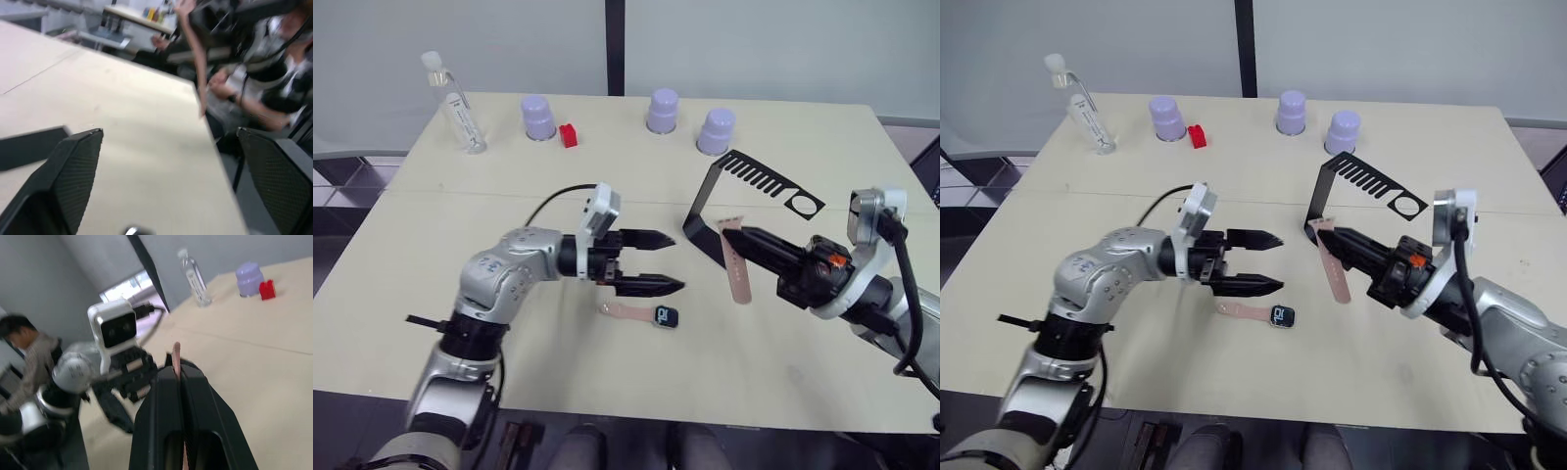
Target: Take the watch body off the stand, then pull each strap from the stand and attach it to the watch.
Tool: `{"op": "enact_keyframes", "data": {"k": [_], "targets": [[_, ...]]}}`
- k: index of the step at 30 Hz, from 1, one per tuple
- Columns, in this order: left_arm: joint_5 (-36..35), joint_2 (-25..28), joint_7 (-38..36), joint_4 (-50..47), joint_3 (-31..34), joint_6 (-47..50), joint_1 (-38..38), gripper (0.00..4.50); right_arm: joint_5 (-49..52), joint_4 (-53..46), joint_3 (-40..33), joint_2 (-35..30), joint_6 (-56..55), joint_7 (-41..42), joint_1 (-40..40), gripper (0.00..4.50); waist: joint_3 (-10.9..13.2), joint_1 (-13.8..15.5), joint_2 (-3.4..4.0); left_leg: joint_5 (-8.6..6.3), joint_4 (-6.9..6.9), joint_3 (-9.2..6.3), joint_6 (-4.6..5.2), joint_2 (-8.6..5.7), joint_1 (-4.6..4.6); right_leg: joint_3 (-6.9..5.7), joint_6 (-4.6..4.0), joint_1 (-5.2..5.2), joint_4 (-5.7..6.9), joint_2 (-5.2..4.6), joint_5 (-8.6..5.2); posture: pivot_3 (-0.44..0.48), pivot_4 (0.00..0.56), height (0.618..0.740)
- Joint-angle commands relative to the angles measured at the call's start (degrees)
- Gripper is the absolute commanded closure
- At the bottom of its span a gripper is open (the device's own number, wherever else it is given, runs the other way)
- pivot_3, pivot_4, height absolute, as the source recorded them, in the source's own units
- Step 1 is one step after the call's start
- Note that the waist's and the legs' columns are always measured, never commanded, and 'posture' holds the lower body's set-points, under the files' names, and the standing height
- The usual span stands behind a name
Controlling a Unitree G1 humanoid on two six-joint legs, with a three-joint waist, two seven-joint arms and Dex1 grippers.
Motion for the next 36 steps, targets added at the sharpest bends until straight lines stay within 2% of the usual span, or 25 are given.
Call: {"op": "enact_keyframes", "data": {"k": [1, 6, 9, 13, 20, 26, 29, 36], "targets": [[8.03, 1.77, 0.11, -1.33, -5.36, -6.34, 2.21, 0.04, -7.72, -6.18, -2.08, -4.82, 0.77, 7.81, 4.58, 4.5, 0.0, 0.36, -0.01, 0.01, -0.03, -0.03, 0.02, -0.02, -0.01, 0.01, 0.01, 0.03, -0.04, -0.03, 0.0, 0.0, 0.15, 0.74], [18.56, 2.67, 1.14, 0.47, -10.93, -17.17, 4.7, 0.04, -24.19, -7.97, 1.17, -9.29, -2.67, 15.52, 10.92, 4.5, 0.06, 0.51, -0.1, 0.02, -0.05, -0.04, 0.05, -0.06, -0.07, 0.06, 0.03, 0.02, -0.13, -0.08, 0.04, 0.0, 0.15, 0.74], [20.5, 0.1, 3.85, 2.18, -11.21, -16.91, 5.34, 0.04, -28.57, -7.68, 2.8, -8.6, -4.21, 17.35, 12.07, 4.5, 0.07, 0.55, -0.11, 0.04, -0.07, -0.03, 0.07, -0.07, -0.04, 0.03, 0.04, 0.02, -0.12, -0.07, 0.04, 0.0, 0.15, 0.74], [24.18, -2.59, 4.47, 5.0, -13.37, -21.82, 6.53, 0.04, -32.12, -8.07, 4.41, -7.33, -4.84, 17.76, 12.58, 4.5, 0.08, 0.53, -0.13, 0.05, -0.08, -0.03, 0.07, -0.09, -0.02, -0.05, 0.05, 0.0, -0.07, -0.06, 0.05, 0.0, 0.15, 0.74], [27.08, -6.84, 6.24, 9.18, -13.74, -23.05, 5.61, 0.04, -34.31, -7.81, 4.09, -6.57, -4.64, 19.09, 13.33, 4.5, 0.1, 0.53, -0.16, 0.08, -0.04, 0.02, 0.06, -0.09, 0.02, -0.22, 0.07, 0.01, 0.02, -0.03, 0.06, 0.0, 0.15, 0.74], [27.84, -7.68, 5.36, 10.03, -13.45, -23.86, 5.65, 0.04, -35.06, -7.84, 4.62, -5.8, -4.18, 19.17, 12.98, 4.5, 0.1, 0.49, -0.16, 0.08, -0.05, 0.02, 0.06, -0.09, 0.02, -0.23, 0.08, 0.01, 0.13, -0.01, 0.07, 0.0, 0.15, 0.74], [27.78, -7.42, 4.45, 9.79, -13.37, -24.01, 5.86, 0.83, -34.76, -7.94, 4.91, -5.48, -4.02, 19.22, 12.65, 4.5, 0.1, 0.49, -0.16, 0.08, -0.04, 0.02, 0.05, -0.09, 0.03, -0.23, 0.08, 0.01, 0.15, -0.01, 0.07, 0.0, 0.15, 0.74], [28.29, -7.94, 4.16, 9.66, -13.63, -23.22, 5.95, 0.83, -34.02, -8.12, 5.05, -4.48, -3.43, 18.66, 12.15, 4.5, 0.09, 0.53, -0.16, 0.08, -0.03, 0.02, 0.05, -0.09, 0.03, -0.23, 0.09, 0.02, 0.23, -0.01, 0.07, 0.0, 0.15, 0.74]]}}
